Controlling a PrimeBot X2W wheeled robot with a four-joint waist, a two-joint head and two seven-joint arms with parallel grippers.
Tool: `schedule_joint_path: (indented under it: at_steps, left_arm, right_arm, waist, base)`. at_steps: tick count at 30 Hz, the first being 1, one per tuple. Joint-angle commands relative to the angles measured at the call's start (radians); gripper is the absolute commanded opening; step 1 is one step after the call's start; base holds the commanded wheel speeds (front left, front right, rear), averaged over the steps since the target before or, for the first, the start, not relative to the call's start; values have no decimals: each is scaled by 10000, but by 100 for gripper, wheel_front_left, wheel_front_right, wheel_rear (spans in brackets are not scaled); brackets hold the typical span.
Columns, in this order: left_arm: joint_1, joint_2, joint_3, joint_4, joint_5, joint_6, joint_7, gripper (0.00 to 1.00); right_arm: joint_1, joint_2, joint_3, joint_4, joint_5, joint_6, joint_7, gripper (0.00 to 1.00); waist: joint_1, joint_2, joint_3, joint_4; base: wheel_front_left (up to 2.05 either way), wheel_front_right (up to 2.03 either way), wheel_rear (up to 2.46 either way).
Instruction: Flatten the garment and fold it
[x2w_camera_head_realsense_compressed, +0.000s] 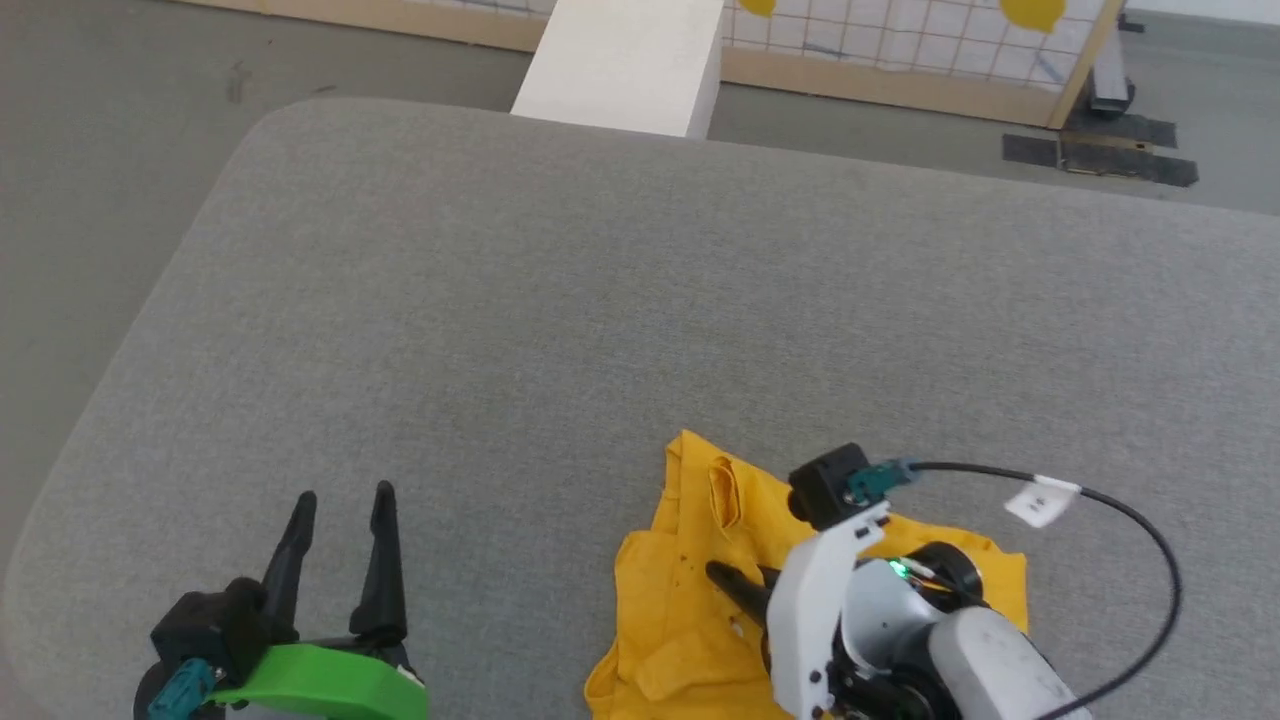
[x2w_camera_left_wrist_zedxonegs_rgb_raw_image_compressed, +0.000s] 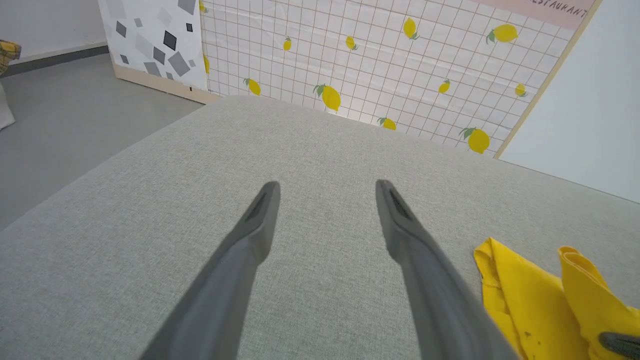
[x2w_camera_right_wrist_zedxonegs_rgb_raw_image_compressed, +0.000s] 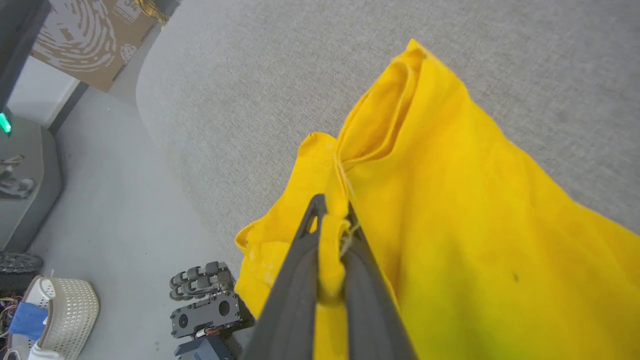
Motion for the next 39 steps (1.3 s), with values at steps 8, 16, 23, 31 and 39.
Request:
schedule_joint_path:
  at_steps: [8,16,23,31,39]
  left_arm:
    - [-380,-206,-182,454,-148,-217,-67,100]
    - [-345,-142,-177,497,-209,-253,-75,100]
    - [-326,-8,-61,238,8,-114,-118,100]
    - [-238,68,81,-24,40,-79,-150,100]
    - [-452,56,-48,66,56,-220,-142,100]
  right_arm:
    - [-1176,12,933,2654,-504,-13,-1091,100]
    - [-1281,12,541,1685,25,-13,-1500,100]
    - [530,12,-2776,-435,-1616,-13,-1998,100]
    - [3016,12,-4630,-2953,-1644,-13,-1211,100]
    - [3702,12,-4685,-2561,-1165,-13,-1004,100]
  waist:
    - [0,0,-130,278]
    - [0,0,-208,-331]
    - [0,0,-117,-675]
    - [0,0,197,-924]
    - [0,0,306,-751]
  base:
    - [0,0,0]
    - [0,0,0]
    - [0,0,0]
    - [0,0,0]
    - [0,0,0]
